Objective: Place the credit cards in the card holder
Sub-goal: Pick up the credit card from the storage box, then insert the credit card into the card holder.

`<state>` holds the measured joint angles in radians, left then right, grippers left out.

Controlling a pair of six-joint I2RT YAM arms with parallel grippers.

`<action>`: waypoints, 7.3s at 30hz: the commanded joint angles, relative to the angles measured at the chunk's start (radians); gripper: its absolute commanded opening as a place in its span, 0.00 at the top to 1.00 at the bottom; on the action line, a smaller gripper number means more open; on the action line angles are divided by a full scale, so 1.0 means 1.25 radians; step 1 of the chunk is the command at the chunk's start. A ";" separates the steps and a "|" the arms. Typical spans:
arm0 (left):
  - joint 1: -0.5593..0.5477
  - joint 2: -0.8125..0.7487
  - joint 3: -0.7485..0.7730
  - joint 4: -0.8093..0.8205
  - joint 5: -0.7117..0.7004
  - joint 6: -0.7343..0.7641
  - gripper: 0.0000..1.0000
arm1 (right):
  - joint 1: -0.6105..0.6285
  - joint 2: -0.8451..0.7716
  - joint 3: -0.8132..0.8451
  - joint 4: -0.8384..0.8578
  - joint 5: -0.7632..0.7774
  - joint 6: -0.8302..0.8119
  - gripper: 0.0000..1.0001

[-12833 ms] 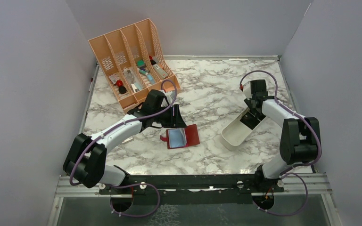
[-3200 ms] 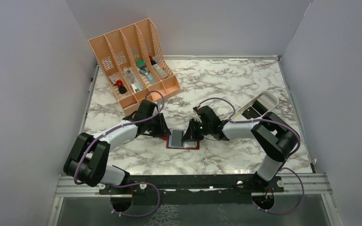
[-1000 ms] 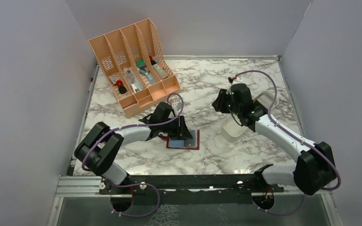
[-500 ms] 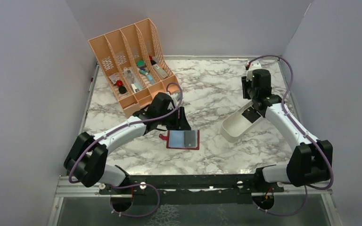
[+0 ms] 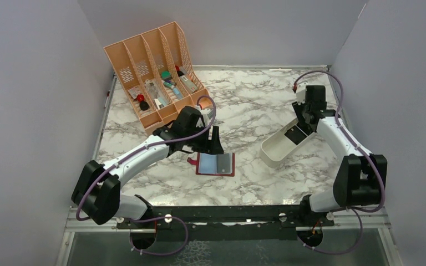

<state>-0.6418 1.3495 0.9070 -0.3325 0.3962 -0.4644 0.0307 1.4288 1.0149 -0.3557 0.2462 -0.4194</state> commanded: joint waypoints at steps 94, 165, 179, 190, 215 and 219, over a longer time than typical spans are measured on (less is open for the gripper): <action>0.031 -0.057 -0.055 -0.015 -0.067 -0.025 0.31 | 0.088 -0.034 0.252 -0.319 -0.160 0.561 0.99; 0.088 0.034 -0.265 0.094 -0.114 -0.139 0.81 | 0.580 -0.005 -0.400 0.517 -0.247 1.137 0.99; 0.080 0.023 -0.282 0.097 -0.115 -0.150 0.81 | 0.580 0.028 -0.419 0.553 -0.273 1.139 0.99; 0.079 0.020 -0.283 0.098 -0.115 -0.151 0.82 | 0.580 0.020 -0.438 0.553 -0.280 1.135 0.99; 0.078 0.017 -0.285 0.098 -0.115 -0.150 0.82 | 0.580 0.004 -0.458 0.546 -0.269 1.128 0.99; 0.076 0.017 -0.287 0.101 -0.114 -0.151 0.82 | 0.580 0.019 -0.451 0.557 -0.280 1.126 0.99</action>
<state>-0.5381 1.3762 0.5770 -0.1787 0.2504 -0.6544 0.7517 1.4456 0.4561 0.3290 -0.1135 0.9970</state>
